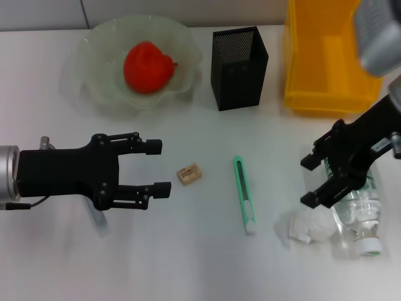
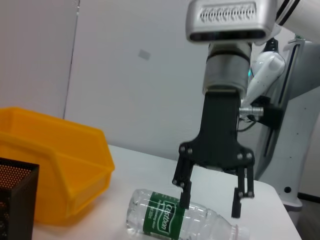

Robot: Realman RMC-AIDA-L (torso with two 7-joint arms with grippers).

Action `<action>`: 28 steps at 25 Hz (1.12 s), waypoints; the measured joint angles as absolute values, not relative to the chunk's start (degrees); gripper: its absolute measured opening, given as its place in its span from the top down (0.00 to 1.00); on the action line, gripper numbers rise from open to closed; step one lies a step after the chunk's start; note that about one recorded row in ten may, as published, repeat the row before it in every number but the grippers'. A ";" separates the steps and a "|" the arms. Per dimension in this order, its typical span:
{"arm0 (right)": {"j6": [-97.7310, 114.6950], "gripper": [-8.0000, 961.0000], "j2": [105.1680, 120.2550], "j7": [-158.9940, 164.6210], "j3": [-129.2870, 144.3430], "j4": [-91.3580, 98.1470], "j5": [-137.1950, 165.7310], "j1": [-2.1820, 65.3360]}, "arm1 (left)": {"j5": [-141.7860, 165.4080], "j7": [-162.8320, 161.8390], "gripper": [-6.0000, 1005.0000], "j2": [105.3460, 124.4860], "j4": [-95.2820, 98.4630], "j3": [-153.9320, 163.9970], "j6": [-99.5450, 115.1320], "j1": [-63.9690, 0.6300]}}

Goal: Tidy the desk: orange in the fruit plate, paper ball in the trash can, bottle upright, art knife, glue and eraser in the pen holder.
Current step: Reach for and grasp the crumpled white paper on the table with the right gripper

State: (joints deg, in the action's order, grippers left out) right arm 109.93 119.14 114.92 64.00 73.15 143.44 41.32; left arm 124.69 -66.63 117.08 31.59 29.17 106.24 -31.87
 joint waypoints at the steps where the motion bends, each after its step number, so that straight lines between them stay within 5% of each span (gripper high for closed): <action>1: 109.40 0.23 119.21 115.74 65.99 73.04 144.14 41.60 | 124.69 -66.63 0.19 117.08 31.59 29.17 106.24 -31.87; 28: 100.25 0.23 119.36 119.67 84.39 63.55 149.23 44.16 | 124.66 -66.41 0.19 116.53 31.82 29.24 105.01 -32.69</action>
State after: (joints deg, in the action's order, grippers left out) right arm 100.25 119.36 119.67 84.39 63.55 149.23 44.16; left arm 124.66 -66.40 116.53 31.82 29.24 105.01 -32.69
